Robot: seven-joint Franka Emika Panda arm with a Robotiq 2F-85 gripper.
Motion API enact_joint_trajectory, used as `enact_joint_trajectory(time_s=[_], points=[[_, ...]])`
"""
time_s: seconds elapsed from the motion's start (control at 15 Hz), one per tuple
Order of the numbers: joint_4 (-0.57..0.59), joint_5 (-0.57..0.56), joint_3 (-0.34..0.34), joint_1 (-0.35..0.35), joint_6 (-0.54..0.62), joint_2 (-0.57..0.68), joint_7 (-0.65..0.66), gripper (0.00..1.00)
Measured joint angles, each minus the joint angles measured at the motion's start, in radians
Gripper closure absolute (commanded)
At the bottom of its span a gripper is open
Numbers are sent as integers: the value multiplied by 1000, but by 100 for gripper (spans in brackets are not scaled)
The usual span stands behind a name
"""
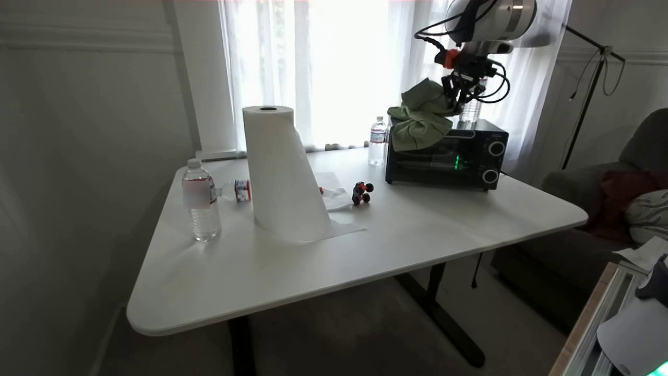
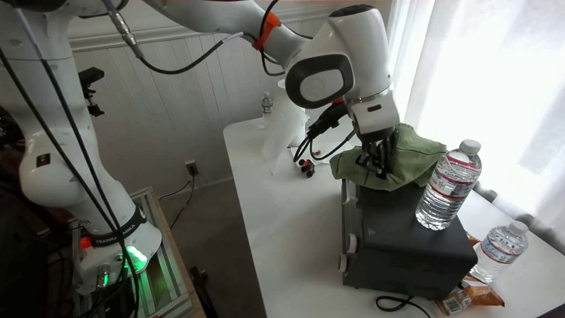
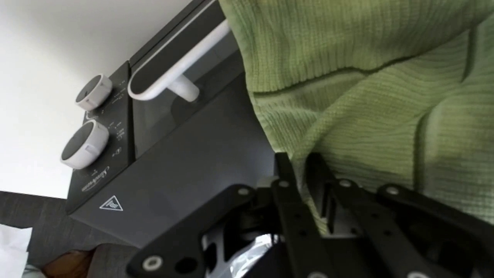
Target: Pick up the green towel and put it on top of the oven
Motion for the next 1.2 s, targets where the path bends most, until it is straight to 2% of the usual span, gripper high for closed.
enact_joint_trajectory(time_s=[0.13, 0.27, 0.47, 0.8, 1.2], points=[[26, 0, 41, -39, 0, -22, -22, 37], [37, 0, 84, -75, -18, -78, -101, 23], [37, 0, 141, -122, -169, -205, -264, 2], [34, -19, 187, -180, -409, -359, -525, 0], [27, -81, 211, -199, -590, -470, -785, 0]])
